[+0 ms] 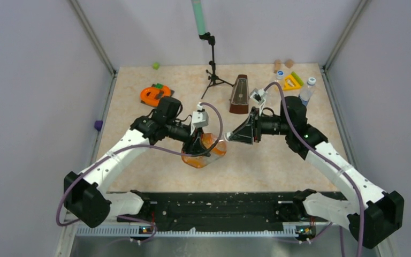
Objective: Unscrew the bottle caps
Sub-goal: Unscrew the bottle cap from the plastic bottle, then place the bottle cap at the center of the board.
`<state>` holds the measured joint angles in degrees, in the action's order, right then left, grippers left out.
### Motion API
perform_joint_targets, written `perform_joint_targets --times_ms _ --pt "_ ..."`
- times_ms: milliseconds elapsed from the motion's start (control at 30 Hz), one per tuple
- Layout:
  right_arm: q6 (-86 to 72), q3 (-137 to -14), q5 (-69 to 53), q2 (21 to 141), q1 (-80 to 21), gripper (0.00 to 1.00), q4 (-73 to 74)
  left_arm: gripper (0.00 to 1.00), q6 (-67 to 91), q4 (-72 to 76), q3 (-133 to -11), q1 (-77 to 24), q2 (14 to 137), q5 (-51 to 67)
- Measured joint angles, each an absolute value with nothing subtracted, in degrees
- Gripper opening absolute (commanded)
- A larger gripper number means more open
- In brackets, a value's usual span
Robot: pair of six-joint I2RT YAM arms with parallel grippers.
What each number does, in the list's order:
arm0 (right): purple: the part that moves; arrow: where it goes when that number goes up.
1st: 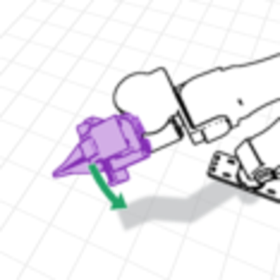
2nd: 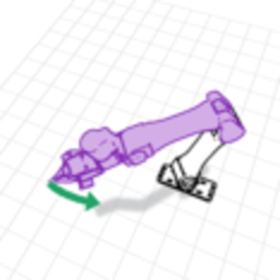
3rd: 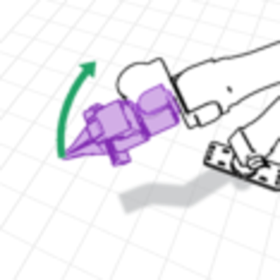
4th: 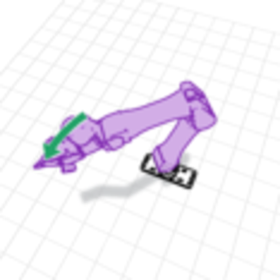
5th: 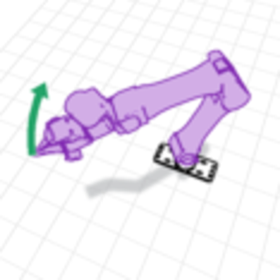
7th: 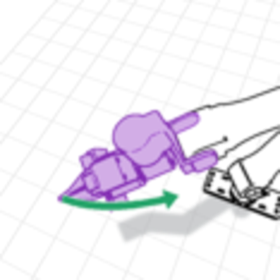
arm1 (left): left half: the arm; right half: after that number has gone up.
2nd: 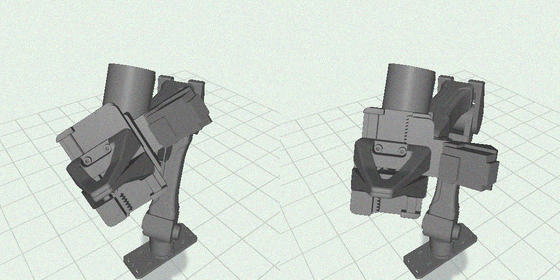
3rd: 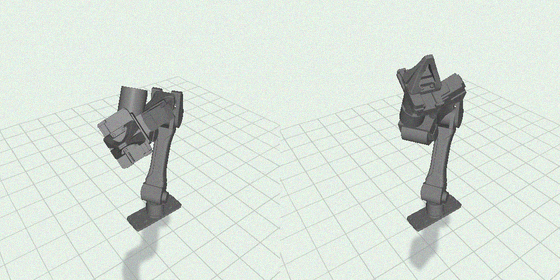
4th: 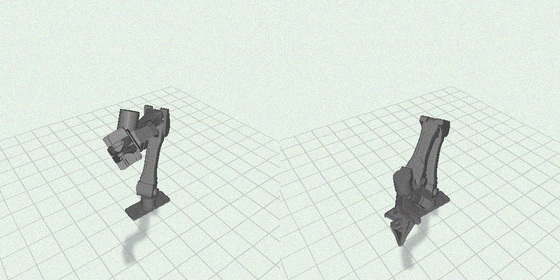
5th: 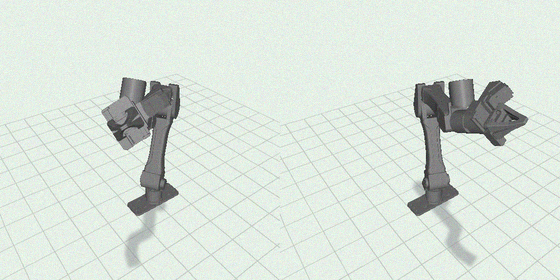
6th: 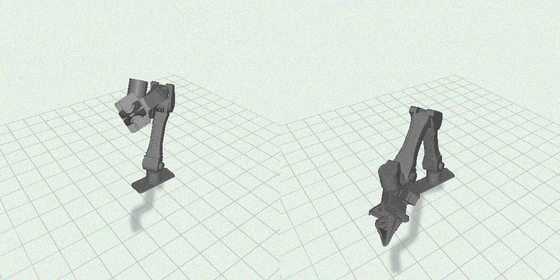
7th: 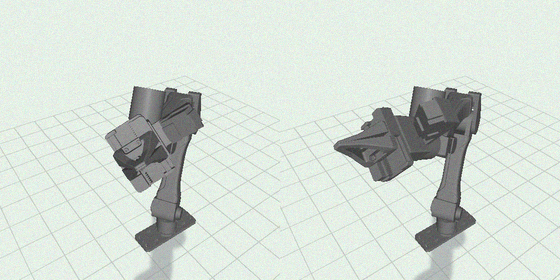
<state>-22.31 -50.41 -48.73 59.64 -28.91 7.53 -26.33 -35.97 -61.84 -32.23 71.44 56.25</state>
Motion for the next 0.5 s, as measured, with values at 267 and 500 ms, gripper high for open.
perform_joint_targets --times_ms 267,500 --pt "-12.10 -54.37 -57.87 59.53 -29.30 0.03 9.65 0.00 -25.91 -37.93 -62.43 -29.02 72.69 70.91" --pt "-7.99 -55.59 -60.82 59.22 -29.41 0.02 12.93 0.00 -29.23 -42.30 -64.95 -28.71 73.41 73.30"
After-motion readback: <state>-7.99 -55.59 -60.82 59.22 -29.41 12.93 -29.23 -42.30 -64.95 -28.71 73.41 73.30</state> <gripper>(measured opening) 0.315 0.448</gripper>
